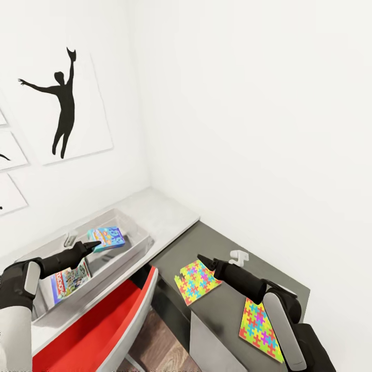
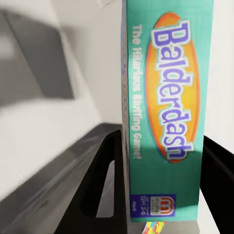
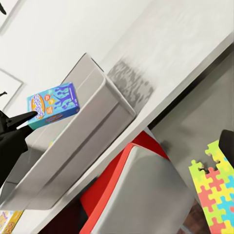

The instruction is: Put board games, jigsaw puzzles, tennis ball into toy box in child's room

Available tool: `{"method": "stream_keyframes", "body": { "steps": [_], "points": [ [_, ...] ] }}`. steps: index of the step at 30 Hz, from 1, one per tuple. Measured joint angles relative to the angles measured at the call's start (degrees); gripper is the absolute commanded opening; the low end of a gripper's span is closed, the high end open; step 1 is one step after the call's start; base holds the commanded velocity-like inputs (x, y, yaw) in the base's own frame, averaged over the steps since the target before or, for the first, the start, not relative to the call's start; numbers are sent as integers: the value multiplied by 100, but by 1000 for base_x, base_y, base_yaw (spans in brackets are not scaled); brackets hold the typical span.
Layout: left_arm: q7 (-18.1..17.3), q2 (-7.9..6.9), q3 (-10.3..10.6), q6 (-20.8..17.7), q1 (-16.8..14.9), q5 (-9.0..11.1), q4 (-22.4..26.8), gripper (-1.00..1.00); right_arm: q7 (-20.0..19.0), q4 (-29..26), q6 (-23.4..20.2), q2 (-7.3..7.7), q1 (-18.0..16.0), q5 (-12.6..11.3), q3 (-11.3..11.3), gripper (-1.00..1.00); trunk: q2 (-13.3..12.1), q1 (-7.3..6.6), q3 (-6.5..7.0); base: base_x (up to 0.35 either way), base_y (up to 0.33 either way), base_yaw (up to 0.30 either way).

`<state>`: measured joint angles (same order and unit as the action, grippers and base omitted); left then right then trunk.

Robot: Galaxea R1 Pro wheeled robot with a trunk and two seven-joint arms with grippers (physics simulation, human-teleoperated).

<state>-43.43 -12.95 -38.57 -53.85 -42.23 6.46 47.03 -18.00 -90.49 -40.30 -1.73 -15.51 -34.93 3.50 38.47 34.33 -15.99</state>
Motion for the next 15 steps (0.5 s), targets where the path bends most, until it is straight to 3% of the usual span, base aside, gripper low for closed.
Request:
{"method": "stream_keyframes", "body": {
  "steps": [15],
  "points": [
    [8,29,3,9,-17,-13,0,-100,0,0,0,0,0,0,0,100,0,0,-140,0,0,0]
  ]
}}
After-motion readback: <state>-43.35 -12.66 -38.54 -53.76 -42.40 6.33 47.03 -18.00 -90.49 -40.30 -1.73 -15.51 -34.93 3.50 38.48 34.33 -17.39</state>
